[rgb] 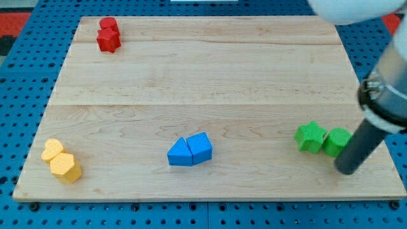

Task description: Move the green circle upwards

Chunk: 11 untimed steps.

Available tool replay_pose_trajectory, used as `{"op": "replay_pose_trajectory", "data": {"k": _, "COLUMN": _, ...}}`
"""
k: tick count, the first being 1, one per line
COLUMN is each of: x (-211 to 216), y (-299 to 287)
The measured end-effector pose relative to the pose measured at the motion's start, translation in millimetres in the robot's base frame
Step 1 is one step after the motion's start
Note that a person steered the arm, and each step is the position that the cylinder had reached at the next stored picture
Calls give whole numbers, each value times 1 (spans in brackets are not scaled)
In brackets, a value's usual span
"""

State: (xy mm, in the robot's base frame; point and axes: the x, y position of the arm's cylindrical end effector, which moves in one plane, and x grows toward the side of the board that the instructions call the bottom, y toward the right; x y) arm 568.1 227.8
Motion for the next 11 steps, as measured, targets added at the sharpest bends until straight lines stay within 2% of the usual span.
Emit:
{"op": "replay_pose_trajectory", "data": {"k": 2, "x": -47, "y": -10}}
{"op": "replay_pose_trajectory", "data": {"k": 4, "x": -67, "y": 20}}
{"op": "replay_pose_trajectory", "data": {"k": 5, "x": -76, "y": 17}}
{"op": "replay_pose_trajectory", "data": {"k": 7, "x": -75, "y": 9}}
{"op": "replay_pose_trajectory", "data": {"k": 8, "x": -39, "y": 17}}
{"op": "replay_pose_trajectory", "data": {"k": 10, "x": -103, "y": -70}}
{"op": "replay_pose_trajectory", "data": {"k": 11, "x": -139, "y": -75}}
